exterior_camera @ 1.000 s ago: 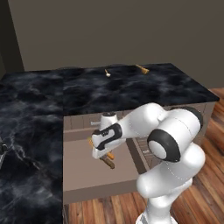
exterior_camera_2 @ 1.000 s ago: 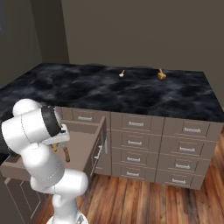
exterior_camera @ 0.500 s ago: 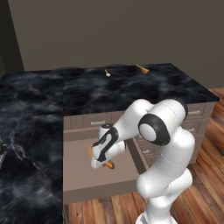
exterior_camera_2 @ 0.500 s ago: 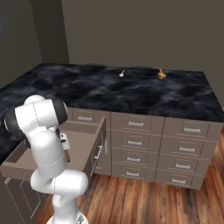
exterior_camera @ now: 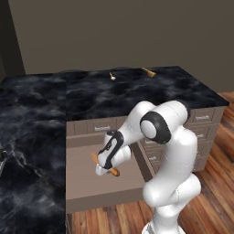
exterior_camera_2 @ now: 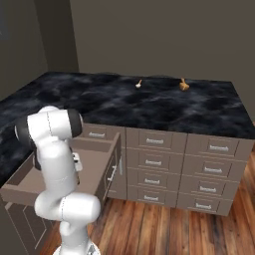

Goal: Pick up the metallic utensils from the counter and place them in the open drawer. Make sure not to pick up any wooden utensils.

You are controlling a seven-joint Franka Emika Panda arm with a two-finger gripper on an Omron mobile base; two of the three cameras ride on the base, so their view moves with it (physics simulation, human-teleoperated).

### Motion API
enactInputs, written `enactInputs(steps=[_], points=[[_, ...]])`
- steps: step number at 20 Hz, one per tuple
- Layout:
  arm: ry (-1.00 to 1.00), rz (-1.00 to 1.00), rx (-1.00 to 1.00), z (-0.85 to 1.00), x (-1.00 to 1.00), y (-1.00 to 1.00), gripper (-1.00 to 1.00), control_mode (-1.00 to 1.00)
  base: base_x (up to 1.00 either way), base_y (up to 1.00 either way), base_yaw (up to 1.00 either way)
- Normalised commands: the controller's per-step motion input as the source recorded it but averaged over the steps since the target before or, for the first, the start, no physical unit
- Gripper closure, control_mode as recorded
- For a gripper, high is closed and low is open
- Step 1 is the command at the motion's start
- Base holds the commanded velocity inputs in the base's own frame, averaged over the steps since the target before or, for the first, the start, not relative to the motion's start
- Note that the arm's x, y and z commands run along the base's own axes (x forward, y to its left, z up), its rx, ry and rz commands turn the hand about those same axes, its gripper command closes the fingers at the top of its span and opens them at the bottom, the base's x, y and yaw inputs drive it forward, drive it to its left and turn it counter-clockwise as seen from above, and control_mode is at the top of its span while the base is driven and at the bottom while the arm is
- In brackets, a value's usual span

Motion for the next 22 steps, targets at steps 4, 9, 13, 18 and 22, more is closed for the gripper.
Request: enactInputs(steps=[4, 9, 13, 18, 22], points=[[0.03, -0.01, -0.01, 0.0, 0.5, 0.03, 1.0, -1.0, 0.0, 0.0, 0.0], [0.0, 0.0, 0.0, -0.05, -0.02, 0.04, 1.0, -1.0, 0.0, 0.0, 0.0], [0.0, 0.0, 0.0, -0.29, -0.09, 0.04, 1.0, -1.0, 0.0, 0.0, 0.0], [0.0, 0.0, 0.0, -0.17, -0.02, 0.0, 1.0, -1.0, 0.0, 0.0, 0.0], [0.0, 0.0, 0.0, 0.02, 0.0, 0.0, -1.0, -1.0, 0.0, 0.0, 0.0]])
